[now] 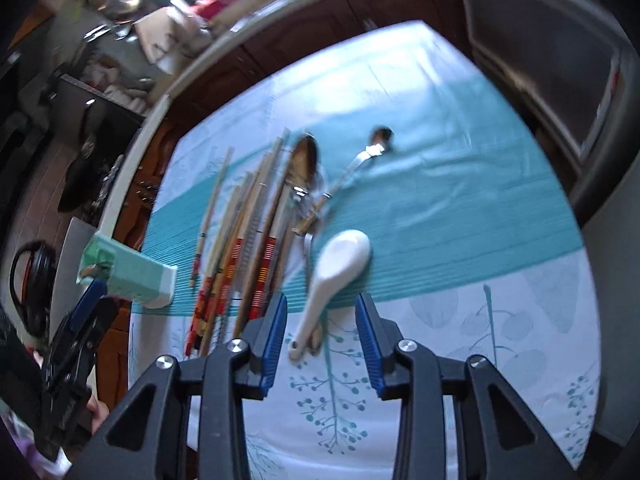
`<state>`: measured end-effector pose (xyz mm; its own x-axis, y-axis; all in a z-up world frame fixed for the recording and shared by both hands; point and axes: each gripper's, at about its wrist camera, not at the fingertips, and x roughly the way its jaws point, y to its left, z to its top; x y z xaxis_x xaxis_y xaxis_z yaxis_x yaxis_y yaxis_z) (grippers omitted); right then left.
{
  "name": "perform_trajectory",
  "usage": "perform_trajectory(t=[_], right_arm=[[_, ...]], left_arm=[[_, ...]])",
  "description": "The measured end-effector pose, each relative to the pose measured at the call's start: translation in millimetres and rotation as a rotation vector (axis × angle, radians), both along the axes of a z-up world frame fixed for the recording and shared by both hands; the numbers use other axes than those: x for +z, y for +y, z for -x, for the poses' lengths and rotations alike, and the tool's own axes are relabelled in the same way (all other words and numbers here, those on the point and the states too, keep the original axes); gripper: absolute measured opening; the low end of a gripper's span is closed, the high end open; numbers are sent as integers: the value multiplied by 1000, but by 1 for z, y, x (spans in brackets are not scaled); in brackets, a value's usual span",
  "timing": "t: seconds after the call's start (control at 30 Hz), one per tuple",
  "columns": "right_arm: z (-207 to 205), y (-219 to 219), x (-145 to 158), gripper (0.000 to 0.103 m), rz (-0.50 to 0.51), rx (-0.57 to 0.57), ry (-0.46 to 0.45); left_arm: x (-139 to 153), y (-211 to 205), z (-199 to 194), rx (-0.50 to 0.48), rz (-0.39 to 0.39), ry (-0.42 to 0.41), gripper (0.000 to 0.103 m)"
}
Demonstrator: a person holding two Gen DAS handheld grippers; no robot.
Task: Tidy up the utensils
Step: 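Move both grippers back over the remaining utensils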
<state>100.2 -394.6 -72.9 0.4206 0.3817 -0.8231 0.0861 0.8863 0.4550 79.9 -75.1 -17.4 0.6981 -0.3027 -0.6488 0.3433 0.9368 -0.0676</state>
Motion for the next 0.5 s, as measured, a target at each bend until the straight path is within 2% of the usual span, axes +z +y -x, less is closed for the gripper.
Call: perform_trajectory(t=[0.2,0.5], right_arm=[[-19,-10,-36,35,-115,-48,114],[-35,-10,-55,35,-222,-96,144]], left_arm=[[-19,-11,-18,-10,3,30,56],[-36,-10,-32,-14,24,50,56]])
